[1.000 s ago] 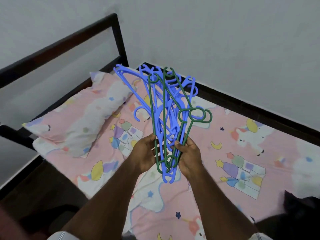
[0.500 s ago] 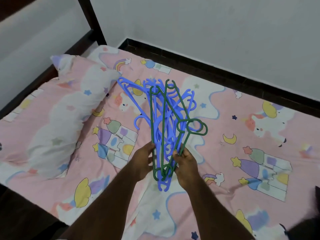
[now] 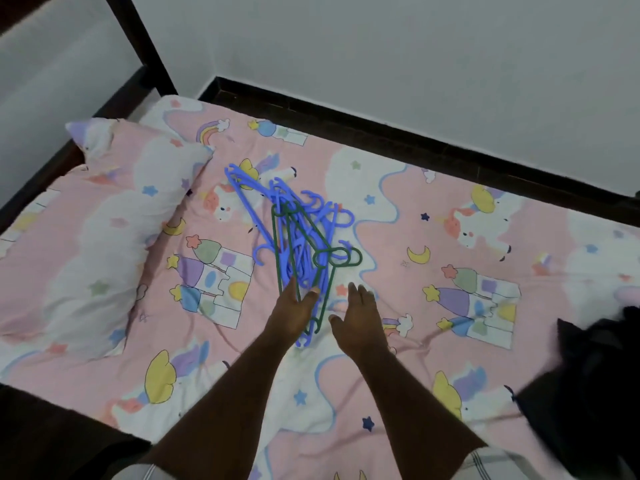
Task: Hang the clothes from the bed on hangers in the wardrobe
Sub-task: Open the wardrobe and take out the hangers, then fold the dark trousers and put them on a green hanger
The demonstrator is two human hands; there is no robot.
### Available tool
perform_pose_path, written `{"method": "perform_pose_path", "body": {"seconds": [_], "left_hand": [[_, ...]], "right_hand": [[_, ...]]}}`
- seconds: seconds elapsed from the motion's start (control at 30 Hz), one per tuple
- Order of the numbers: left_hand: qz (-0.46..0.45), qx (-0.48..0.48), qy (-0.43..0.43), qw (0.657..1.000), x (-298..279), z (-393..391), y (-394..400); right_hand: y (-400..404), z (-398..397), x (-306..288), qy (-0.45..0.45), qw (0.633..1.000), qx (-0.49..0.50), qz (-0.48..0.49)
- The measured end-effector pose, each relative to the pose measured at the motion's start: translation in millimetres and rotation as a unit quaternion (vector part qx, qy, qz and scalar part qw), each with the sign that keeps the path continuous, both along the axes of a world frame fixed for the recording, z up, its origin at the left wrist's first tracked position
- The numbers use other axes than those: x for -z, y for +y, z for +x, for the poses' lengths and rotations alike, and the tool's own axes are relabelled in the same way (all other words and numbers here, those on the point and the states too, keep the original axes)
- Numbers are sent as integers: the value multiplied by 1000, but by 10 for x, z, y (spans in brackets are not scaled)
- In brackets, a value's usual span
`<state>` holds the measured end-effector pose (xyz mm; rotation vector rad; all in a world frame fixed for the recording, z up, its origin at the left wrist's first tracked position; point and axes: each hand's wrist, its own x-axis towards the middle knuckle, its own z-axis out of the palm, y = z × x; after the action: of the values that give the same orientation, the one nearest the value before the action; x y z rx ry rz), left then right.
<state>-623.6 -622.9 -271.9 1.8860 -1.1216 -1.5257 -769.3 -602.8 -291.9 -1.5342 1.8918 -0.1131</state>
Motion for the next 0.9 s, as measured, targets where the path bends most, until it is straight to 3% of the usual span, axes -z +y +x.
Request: {"method": "perform_pose_path", "body": {"seconds": [0.27, 0.5, 0.9], "left_hand": [[-34, 65, -78, 994, -224, -544, 351], [-27, 128, -84, 988, -272, -1461, 673], [-23, 289, -138, 947, -462, -4163, 1637]], "right_hand": [[386, -422, -471, 97, 994, -33, -35], [776, -1181, -609, 90, 995, 8, -34], [2051, -3830, -646, 65, 990, 126, -11]]}}
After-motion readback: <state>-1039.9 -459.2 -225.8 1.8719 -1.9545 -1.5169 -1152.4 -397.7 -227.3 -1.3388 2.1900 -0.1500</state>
